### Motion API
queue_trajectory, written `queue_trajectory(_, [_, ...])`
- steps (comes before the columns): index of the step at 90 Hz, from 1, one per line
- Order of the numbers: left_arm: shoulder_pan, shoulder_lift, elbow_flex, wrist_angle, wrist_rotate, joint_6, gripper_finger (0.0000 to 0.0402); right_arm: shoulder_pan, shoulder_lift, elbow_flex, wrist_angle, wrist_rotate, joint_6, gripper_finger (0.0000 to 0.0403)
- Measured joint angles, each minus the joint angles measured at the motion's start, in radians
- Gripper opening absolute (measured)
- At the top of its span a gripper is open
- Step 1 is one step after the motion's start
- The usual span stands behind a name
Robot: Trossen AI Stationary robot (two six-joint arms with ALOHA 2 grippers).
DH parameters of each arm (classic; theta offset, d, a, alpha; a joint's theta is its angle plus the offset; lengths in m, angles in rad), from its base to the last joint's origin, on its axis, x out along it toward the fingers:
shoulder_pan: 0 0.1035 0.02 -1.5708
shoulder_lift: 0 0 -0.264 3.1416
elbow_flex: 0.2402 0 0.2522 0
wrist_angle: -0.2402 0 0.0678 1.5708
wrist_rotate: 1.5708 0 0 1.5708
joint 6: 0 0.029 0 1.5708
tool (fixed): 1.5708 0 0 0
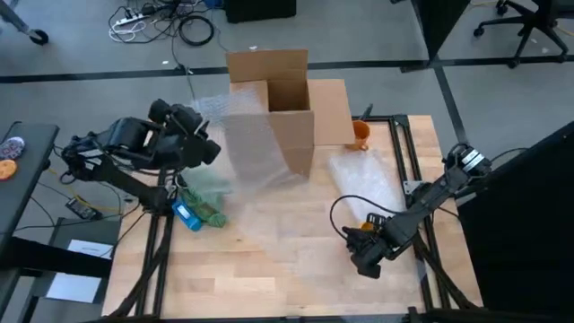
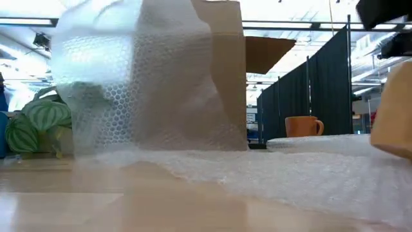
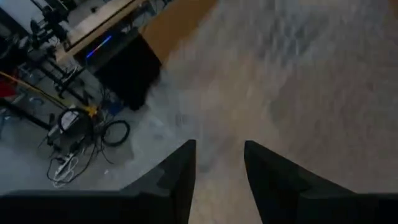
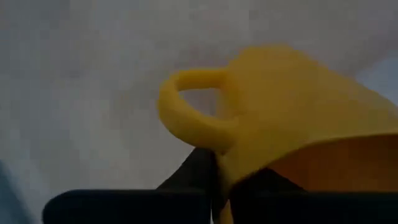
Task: Wrap mug
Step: Wrap the yellow mug with the bubble wrap
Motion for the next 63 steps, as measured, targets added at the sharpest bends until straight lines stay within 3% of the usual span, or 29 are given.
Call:
queue_trajectory(16, [0.024, -0.003, 0.0, 0.0, 0.152, 0.015, 0.0122, -0.088, -0.004, -0.059, -0.03, 0.029, -0.1, 0.0])
queue_trajectory(30, [0.028, -0.003, 0.026, 0.0, 0.347, 0.065, 0.0121, -0.167, 0.008, -0.061, -0.209, 0.111, -0.185, 0.0])
queue_trajectory(41, [0.028, -0.003, 0.083, 0.0, 0.426, 0.067, 0.0121, -0.213, 0.004, -0.044, -0.308, 0.121, -0.206, 0.0001])
queue_trajectory(63, [-0.032, 0.001, 0.12, 0.177, 0.554, 0.114, 0.0121, -0.172, 0.005, 0.051, -0.241, 0.08, -0.206, 0.0001])
